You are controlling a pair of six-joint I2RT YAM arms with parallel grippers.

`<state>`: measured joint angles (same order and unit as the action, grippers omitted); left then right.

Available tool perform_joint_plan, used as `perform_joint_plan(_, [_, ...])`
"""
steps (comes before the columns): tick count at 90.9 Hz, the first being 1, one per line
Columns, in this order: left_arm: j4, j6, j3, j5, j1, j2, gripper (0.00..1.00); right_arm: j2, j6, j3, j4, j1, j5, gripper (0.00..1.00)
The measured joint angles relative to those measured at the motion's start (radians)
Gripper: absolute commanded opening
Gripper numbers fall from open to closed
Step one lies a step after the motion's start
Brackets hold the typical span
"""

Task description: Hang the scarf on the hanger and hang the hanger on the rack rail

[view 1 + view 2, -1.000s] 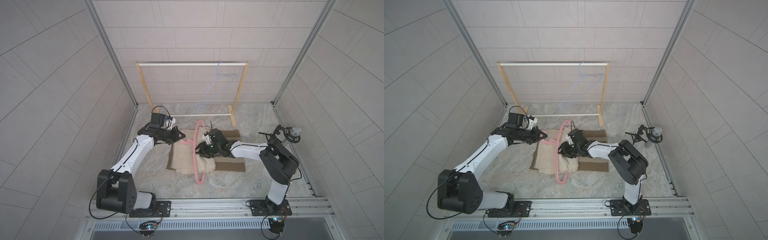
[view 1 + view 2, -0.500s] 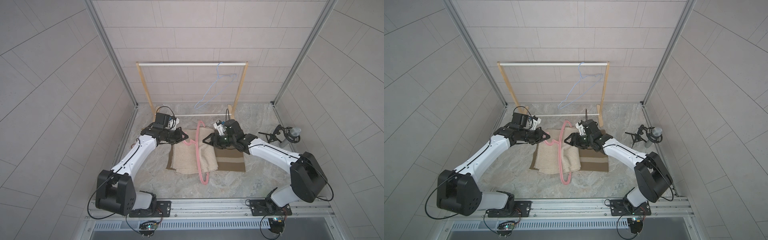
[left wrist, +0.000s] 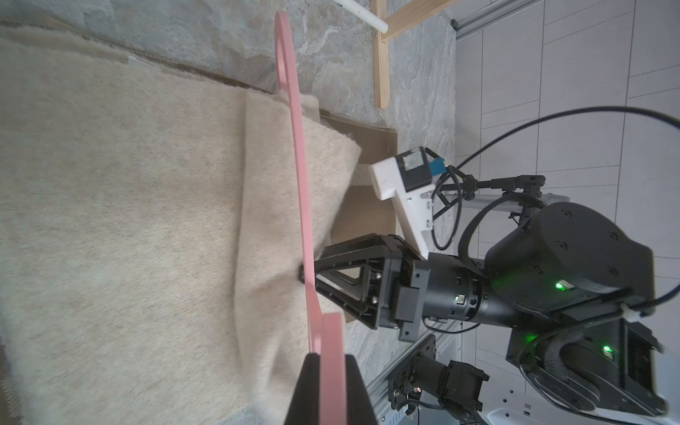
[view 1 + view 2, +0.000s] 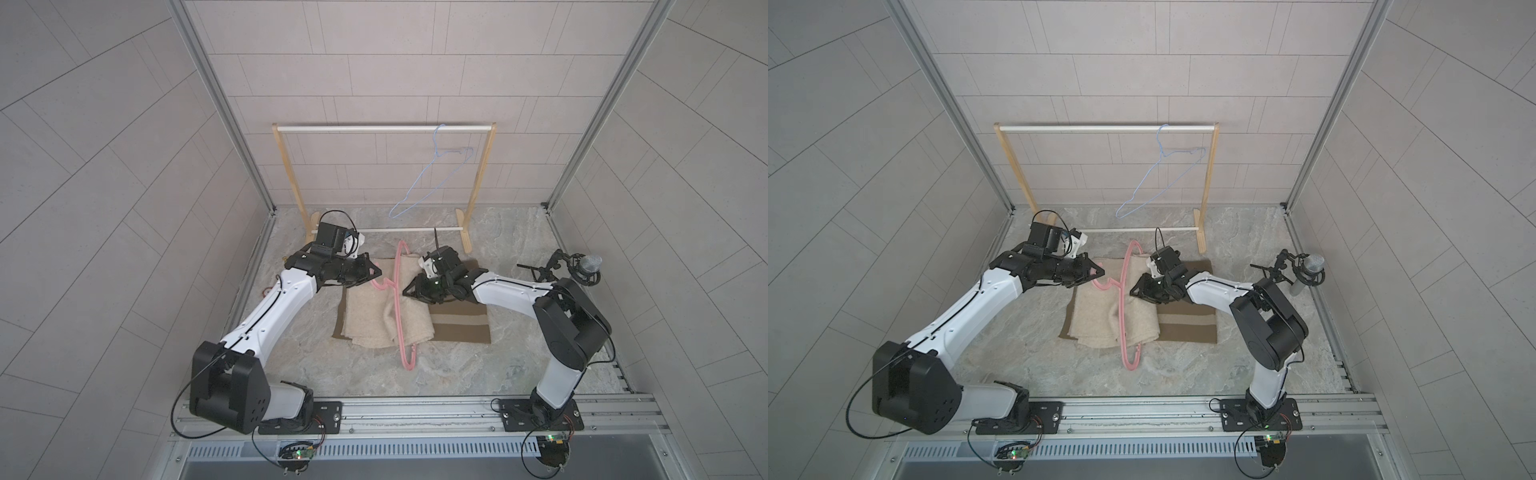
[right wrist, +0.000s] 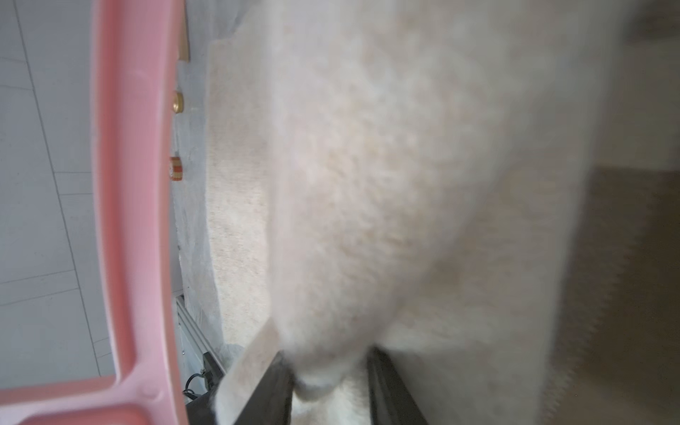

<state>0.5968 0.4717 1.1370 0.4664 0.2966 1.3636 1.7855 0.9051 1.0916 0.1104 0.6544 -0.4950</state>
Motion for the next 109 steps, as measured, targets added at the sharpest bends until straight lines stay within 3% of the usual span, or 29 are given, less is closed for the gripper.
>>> perform_joint_plan(20, [0.008,0.003,0.023,-0.021,0.017,-0.015,0.0,-0.007,-0.005,-0.002,-0.035,0.001,-0.018,0.5])
perform_joint_plan(42, [0.038,-0.013,0.027,-0.052,0.021,-0.014,0.0,-0.194,0.001,-0.079,0.016,-0.093,0.005,0.7])
perform_joint_plan(53, [0.054,-0.027,0.043,-0.061,0.021,-0.012,0.0,-0.24,0.057,-0.08,-0.004,-0.092,0.006,0.82])
perform_joint_plan(60, [0.066,-0.035,0.053,-0.064,0.021,-0.01,0.0,-0.233,0.101,-0.076,-0.021,-0.084,0.005,0.84])
perform_joint_plan(80, [0.077,-0.056,0.069,-0.066,0.023,0.007,0.0,-0.075,0.223,0.052,-0.02,-0.052,-0.002,0.79])
perform_joint_plan(90, [0.082,-0.064,0.071,-0.066,0.024,0.007,0.0,-0.014,0.267,0.095,-0.021,-0.034,-0.005,0.72])
perform_joint_plan(97, [0.085,-0.07,0.071,-0.066,0.024,0.007,0.0,0.014,0.285,0.121,-0.021,-0.024,-0.004,0.64])
perform_joint_plan(109, [0.089,-0.081,0.072,-0.066,0.024,0.007,0.0,0.038,0.305,0.148,-0.021,-0.013,-0.007,0.41])
